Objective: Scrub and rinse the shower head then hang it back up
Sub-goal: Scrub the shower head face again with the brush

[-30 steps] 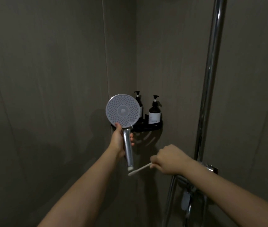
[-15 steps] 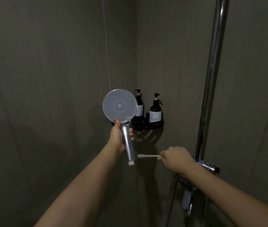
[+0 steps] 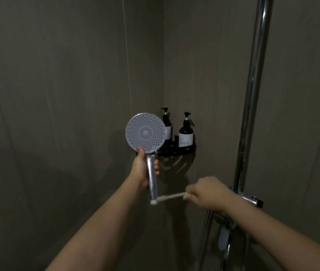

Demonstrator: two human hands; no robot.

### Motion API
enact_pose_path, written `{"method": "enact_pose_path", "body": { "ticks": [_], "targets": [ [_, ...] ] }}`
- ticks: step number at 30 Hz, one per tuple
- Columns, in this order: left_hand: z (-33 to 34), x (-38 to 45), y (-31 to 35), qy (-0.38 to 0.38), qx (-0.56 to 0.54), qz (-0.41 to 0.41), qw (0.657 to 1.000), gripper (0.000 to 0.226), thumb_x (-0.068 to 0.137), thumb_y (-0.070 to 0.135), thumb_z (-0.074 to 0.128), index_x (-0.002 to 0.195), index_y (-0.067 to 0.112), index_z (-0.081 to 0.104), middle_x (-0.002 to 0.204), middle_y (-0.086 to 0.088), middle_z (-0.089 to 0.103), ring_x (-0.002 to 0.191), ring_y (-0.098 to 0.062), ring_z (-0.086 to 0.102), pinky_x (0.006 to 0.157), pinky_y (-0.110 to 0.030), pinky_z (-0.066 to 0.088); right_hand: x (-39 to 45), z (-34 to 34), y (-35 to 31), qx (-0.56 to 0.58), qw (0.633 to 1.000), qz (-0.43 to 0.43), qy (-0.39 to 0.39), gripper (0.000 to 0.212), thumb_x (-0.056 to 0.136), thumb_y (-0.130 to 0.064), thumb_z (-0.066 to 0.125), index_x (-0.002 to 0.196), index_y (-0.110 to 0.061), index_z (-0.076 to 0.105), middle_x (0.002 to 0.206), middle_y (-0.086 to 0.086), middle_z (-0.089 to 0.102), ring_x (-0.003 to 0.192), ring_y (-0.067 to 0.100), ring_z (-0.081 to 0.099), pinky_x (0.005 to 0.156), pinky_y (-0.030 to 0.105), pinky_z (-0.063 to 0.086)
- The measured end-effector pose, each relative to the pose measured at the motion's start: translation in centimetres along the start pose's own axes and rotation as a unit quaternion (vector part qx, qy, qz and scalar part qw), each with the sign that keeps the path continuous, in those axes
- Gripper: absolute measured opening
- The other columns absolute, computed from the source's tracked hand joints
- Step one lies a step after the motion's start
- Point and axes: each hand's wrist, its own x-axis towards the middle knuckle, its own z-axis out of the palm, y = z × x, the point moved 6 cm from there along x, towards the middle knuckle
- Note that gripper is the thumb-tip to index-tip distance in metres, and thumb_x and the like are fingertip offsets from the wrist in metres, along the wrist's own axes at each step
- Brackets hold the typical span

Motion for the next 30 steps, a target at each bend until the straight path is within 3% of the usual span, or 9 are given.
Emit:
{"method": "enact_pose_path", "body": {
  "ticks": [2,5,7,11,12,16,19,25,30],
  "targets": [
    [0.3,0.0,-0.4,0.000,-0.003,-0.003,1.000,0.064,0.093,0.061,0.018,0.082,0.010,0.055,0.050,-0.001,0.050,0.044,-0.011,0.045,0.048,-0.023,0.037,0.4,1.0,-2.5,-0.006,0.999,-0.046,-0.017,0.039,0.091,-0.052,0.033,0.096,-0.025,0.061,0.091,0.011,0.068,0.087,0.032,0.064,0.064,0.034,0.040],
    [0.2,-0.1,-0.2,-0.013,0.003,-0.004,1.000,0.066,0.093,0.062,0.017,0.083,0.008,0.055,0.049,-0.001,0.051,0.042,-0.010,0.047,0.044,-0.020,0.039,0.2,1.0,1.3,0.002,0.993,0.105,-0.045,0.040,0.093,-0.049,0.035,0.106,-0.024,0.062,0.103,0.009,0.066,0.096,0.029,0.062,0.075,0.035,0.046],
    [0.0,-0.1,0.2,-0.015,0.004,-0.002,1.000,0.066,0.093,0.062,0.017,0.085,0.009,0.054,0.049,-0.001,0.050,0.042,-0.010,0.047,0.044,-0.021,0.039,-0.6,0.8,3.1,0.009,0.989,0.142,-0.050,0.040,0.093,-0.048,0.033,0.107,-0.023,0.062,0.102,0.008,0.066,0.093,0.027,0.062,0.071,0.033,0.044],
    [0.2,-0.1,-0.2,-0.017,-0.006,-0.003,1.000,0.065,0.093,0.062,0.017,0.086,0.009,0.054,0.054,-0.002,0.049,0.044,-0.010,0.045,0.045,-0.021,0.038,-0.1,1.4,-1.3,0.010,1.000,-0.010,-0.018,0.040,0.090,-0.054,0.032,0.094,-0.025,0.059,0.086,0.008,0.066,0.082,0.029,0.063,0.061,0.032,0.035],
    [0.3,-0.2,-0.4,-0.019,-0.009,-0.007,1.000,0.065,0.092,0.063,0.017,0.086,0.009,0.054,0.054,-0.002,0.049,0.044,-0.010,0.045,0.044,-0.021,0.038,0.2,1.5,-1.3,0.021,1.000,0.005,-0.017,0.039,0.090,-0.053,0.033,0.095,-0.025,0.060,0.087,0.008,0.066,0.082,0.029,0.063,0.062,0.032,0.037],
    [-0.2,-0.2,-0.5,-0.023,-0.007,-0.010,1.000,0.068,0.092,0.064,0.017,0.083,0.008,0.055,0.051,-0.001,0.049,0.040,-0.010,0.046,0.040,-0.018,0.038,-0.5,0.4,4.5,0.114,0.967,0.228,-0.006,0.038,0.093,-0.045,0.039,0.099,-0.019,0.065,0.089,0.006,0.064,0.080,0.023,0.060,0.062,0.028,0.040],
    [-0.2,-0.2,-0.8,-0.027,-0.015,-0.015,0.999,0.068,0.092,0.064,0.016,0.083,0.008,0.054,0.050,-0.002,0.049,0.038,-0.011,0.046,0.039,-0.018,0.038,-0.3,-1.2,3.9,0.165,0.960,0.215,0.072,0.035,0.093,-0.046,0.038,0.068,-0.028,0.054,0.067,-0.006,0.057,0.063,0.015,0.055,0.048,0.026,0.032],
    [1.0,-0.7,-2.3,-0.064,0.057,-0.030,0.996,0.063,0.093,0.061,0.019,0.083,0.011,0.056,0.052,-0.003,0.050,0.040,-0.012,0.048,0.041,-0.019,0.040,1.9,-4.1,3.2,0.335,0.896,0.229,0.180,0.033,0.097,-0.027,0.038,0.065,-0.021,0.044,0.064,0.000,0.051,0.061,0.020,0.051,0.051,0.028,0.035],
    [1.4,-0.4,-2.3,-0.060,0.099,-0.028,0.993,0.060,0.093,0.060,0.022,0.079,0.012,0.055,0.055,-0.003,0.048,0.044,-0.012,0.045,0.044,-0.020,0.038,2.8,-3.4,5.2,0.449,0.815,0.302,0.210,0.027,0.096,-0.016,0.036,0.077,-0.013,0.056,0.070,0.002,0.053,0.057,0.011,0.046,0.047,0.024,0.031]
  ]
}}
